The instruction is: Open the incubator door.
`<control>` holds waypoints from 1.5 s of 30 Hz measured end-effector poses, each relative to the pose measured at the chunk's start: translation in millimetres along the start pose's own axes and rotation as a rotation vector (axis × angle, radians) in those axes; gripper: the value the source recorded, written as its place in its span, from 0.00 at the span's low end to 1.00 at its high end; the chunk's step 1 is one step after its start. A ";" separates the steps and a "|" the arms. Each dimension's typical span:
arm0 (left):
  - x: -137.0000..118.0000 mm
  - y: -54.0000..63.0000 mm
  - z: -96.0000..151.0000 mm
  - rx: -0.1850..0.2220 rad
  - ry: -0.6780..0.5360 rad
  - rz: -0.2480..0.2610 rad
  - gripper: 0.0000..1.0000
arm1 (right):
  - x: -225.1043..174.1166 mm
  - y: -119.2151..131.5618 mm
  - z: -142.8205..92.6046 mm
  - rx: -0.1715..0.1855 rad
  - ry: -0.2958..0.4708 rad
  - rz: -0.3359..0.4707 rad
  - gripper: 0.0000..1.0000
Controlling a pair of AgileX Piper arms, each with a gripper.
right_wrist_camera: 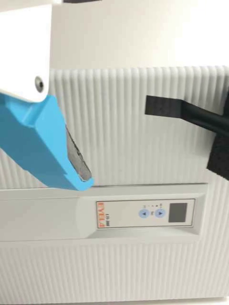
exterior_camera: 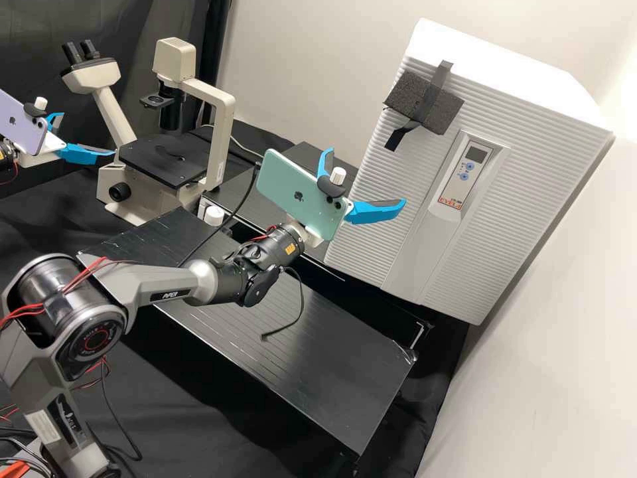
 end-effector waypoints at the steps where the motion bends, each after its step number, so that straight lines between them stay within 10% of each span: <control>1: 0.0 0.0 0.0 0.000 0.000 0.000 1.00 | 0.6 0.5 -0.5 0.000 0.000 0.000 0.00; 45: 0.0 0.0 0.0 0.000 0.000 0.000 1.00 | 23.9 -10.1 0.6 -0.014 -0.079 -0.013 0.00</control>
